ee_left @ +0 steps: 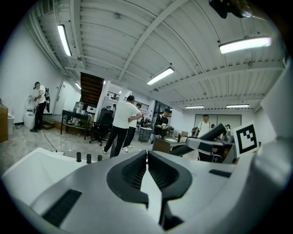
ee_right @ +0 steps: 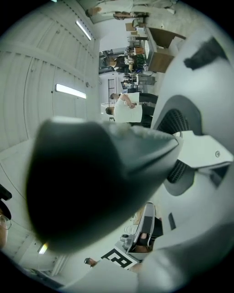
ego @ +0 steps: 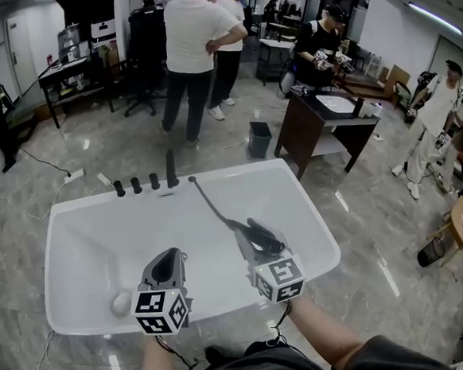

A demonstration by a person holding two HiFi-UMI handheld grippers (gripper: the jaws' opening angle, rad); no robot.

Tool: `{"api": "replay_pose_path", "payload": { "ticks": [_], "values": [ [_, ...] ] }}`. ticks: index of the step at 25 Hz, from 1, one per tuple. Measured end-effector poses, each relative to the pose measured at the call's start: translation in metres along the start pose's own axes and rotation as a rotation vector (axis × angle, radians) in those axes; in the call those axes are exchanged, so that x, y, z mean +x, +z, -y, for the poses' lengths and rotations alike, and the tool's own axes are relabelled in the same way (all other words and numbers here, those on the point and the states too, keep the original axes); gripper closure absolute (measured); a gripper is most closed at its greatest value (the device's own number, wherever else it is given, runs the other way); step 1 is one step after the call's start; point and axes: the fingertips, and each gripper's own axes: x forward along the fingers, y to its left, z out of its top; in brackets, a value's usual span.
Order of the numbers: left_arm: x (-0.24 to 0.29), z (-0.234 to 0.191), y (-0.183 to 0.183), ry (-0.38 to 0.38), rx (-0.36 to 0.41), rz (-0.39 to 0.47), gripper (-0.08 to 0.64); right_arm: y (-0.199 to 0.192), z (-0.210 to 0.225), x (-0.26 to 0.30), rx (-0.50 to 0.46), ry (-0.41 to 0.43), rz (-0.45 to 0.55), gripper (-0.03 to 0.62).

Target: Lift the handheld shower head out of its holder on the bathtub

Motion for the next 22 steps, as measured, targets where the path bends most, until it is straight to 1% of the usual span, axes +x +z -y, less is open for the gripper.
{"api": "replay_pose_path", "payload": {
  "ticks": [3,5,10,13,17,22],
  "values": [
    [-0.003,0.016,-0.004,0.011,0.006,-0.007,0.541,-0.001,0.002,-0.018,-0.016,0.027,0.006,0.454],
    [-0.005,0.026,-0.007,0.025,-0.003,-0.007,0.541,-0.004,0.006,-0.028,-0.018,0.044,0.003,0.454],
    [-0.014,0.050,-0.021,0.064,0.003,-0.019,0.541,-0.025,0.019,-0.055,0.014,0.062,-0.021,0.454],
    [-0.020,0.063,-0.030,0.077,-0.009,-0.027,0.541,-0.032,0.024,-0.069,0.028,0.074,-0.018,0.454],
    [-0.027,0.072,-0.035,0.099,-0.016,-0.036,0.541,-0.042,0.026,-0.075,0.033,0.081,-0.036,0.454],
    [-0.032,0.085,-0.039,0.107,-0.008,-0.036,0.541,-0.051,0.030,-0.080,0.039,0.082,-0.051,0.454]
  ]
}}
